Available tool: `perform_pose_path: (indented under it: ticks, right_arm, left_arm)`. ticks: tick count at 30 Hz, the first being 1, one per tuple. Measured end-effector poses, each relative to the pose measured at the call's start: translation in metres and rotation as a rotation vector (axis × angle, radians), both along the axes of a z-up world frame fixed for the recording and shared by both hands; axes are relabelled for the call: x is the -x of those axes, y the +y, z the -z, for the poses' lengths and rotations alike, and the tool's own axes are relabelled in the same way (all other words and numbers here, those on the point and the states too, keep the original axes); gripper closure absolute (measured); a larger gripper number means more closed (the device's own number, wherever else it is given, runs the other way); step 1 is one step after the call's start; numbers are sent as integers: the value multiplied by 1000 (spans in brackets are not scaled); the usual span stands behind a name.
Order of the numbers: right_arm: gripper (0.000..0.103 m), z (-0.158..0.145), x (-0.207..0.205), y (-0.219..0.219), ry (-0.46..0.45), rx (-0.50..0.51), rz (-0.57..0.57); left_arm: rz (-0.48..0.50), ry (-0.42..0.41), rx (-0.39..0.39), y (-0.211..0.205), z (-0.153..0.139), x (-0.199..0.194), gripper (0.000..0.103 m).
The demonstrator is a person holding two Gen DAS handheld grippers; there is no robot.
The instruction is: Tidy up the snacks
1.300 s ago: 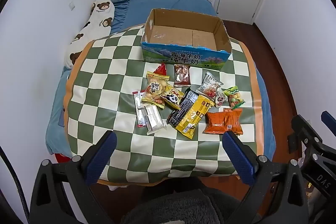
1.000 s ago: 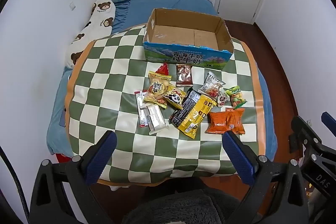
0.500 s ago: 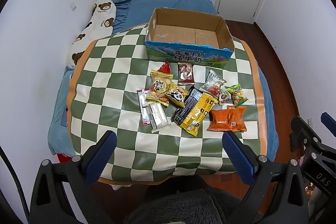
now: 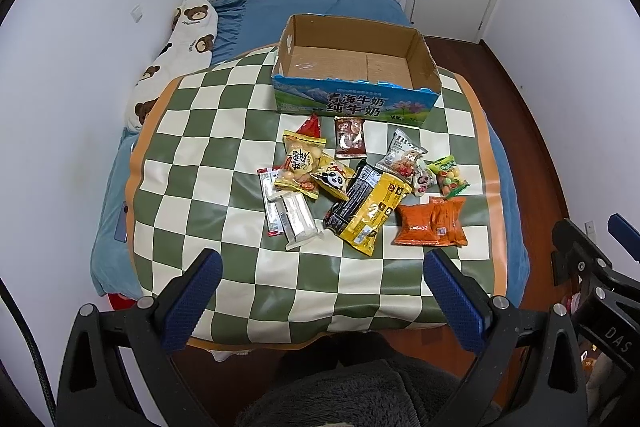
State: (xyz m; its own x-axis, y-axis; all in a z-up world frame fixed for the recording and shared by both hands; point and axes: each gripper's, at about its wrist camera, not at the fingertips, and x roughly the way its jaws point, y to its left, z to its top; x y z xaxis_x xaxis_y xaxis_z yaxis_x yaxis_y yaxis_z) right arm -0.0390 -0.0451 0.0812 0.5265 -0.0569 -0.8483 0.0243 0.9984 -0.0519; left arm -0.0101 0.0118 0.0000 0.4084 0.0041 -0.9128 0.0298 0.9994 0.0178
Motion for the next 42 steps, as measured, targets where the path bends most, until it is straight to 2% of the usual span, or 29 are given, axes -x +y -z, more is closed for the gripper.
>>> perform_pose_path:
  ticks: [11, 42]
  right_arm:
    - [0, -2, 2, -2, -6, -5, 4]
    - [0, -4, 4, -2, -5, -15, 8]
  left_arm:
    - [15, -10, -13, -11, -5, 1, 0]
    - [18, -19, -15, -7, -11, -7, 0]
